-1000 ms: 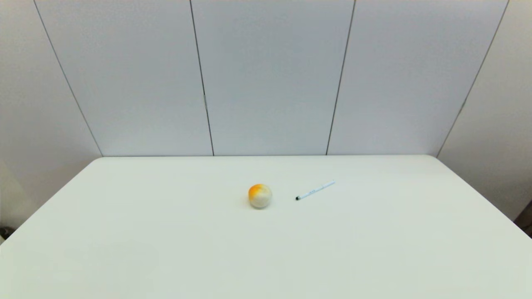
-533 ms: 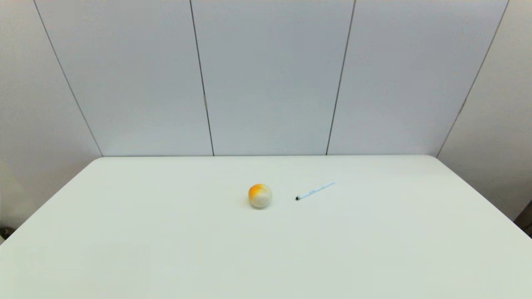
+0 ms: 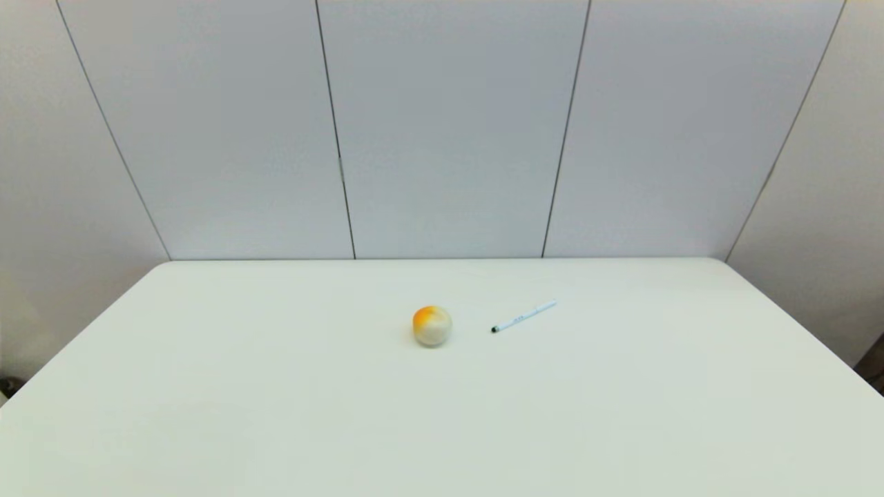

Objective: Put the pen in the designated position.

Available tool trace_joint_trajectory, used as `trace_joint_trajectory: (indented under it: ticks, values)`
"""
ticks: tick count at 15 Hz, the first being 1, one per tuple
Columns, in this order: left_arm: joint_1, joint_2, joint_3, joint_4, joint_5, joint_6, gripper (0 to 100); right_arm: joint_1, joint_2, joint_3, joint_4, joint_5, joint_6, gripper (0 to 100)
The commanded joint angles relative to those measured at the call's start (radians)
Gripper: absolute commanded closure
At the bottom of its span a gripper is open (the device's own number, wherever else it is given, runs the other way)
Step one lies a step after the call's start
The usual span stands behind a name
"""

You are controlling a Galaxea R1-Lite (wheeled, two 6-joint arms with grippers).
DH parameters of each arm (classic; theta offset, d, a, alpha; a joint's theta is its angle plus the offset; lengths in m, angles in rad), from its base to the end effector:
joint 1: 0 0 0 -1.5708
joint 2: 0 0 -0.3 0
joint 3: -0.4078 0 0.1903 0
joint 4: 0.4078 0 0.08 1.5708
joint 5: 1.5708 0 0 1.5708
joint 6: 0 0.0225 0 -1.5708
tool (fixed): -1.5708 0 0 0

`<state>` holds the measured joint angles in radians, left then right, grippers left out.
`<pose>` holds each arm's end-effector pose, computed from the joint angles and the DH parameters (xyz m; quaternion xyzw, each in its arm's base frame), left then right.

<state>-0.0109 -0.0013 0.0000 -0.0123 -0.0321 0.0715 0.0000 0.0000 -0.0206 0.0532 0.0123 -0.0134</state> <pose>-0.0229 -0.0005 0.0767 0.0358 -0.0076 -0.0212 0.9991 -0.0245 0.0003 0.0757 -0.0066 0.0163 0.0063 0.9998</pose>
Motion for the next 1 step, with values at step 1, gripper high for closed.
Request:
trace_joint_trajectory:
  ticks: [1]
  values:
    - [0.000,0.001,0.011,-0.001,0.000,0.001,0,0.000,0.002,-0.001,0.000,0.000,0.000,0]
